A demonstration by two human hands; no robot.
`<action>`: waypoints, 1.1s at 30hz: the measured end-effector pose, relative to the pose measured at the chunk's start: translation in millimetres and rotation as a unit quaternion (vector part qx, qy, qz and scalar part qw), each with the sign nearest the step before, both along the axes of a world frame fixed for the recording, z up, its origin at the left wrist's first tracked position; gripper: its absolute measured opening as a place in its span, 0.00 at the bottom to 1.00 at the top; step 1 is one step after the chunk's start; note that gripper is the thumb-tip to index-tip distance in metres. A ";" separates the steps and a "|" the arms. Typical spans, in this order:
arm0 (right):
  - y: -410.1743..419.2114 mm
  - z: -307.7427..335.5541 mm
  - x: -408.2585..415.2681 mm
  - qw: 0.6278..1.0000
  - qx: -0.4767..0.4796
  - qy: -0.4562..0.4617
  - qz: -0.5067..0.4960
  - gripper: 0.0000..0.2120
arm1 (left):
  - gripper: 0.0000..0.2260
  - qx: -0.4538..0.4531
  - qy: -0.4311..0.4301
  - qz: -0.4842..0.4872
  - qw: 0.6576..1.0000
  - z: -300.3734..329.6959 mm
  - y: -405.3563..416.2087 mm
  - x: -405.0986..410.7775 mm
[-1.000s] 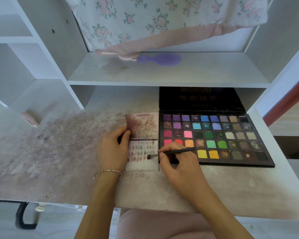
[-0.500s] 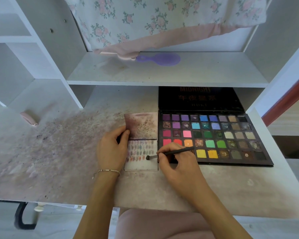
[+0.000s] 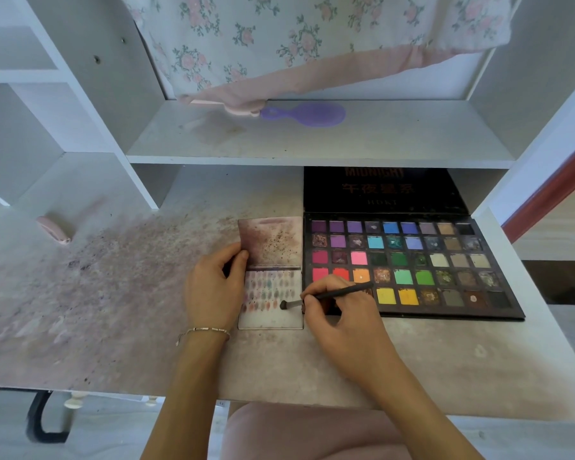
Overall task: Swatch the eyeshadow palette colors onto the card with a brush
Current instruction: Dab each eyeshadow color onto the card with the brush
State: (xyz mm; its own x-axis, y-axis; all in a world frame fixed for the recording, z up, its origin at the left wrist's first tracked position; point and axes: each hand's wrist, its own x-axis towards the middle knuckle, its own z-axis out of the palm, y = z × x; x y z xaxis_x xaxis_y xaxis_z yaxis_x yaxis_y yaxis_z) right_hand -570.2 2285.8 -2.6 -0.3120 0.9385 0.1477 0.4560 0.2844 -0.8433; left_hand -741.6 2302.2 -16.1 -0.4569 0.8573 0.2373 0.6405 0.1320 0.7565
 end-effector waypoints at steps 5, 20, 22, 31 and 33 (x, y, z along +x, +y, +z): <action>0.6 -0.5 -0.3 1.000 0.012 0.021 -0.009 0.10 | 0.09 0.004 0.001 -0.001 1.000 0.3 0.3 0.2; -11.5 0.4 36.5 0.983 0.054 0.142 -0.106 0.12 | 0.10 -0.019 -0.015 -0.002 1.000 5.7 -1.2 3.2; -13.4 -0.4 51.6 0.980 0.046 0.141 -0.131 0.12 | 0.11 -0.025 -0.015 0.000 1.000 5.2 -1.1 3.5; -21.2 -3.3 98.6 0.962 0.039 0.109 -0.246 0.17 | 0.11 -0.046 -0.032 0.013 0.998 7.9 0.2 6.3; -20.3 -3.0 103.5 0.958 0.044 0.104 -0.264 0.14 | 0.11 -0.042 -0.032 0.019 0.998 9.0 0.8 9.3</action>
State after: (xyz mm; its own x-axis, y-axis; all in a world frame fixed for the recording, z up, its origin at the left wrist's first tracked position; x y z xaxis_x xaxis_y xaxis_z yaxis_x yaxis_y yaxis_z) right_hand -466.7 2265.5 -5.7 0.2473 0.9383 0.2419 0.3803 0.1356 -0.9149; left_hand -732.3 2303.0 -7.2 -0.5007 0.8550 0.1350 0.5848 0.2192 0.7810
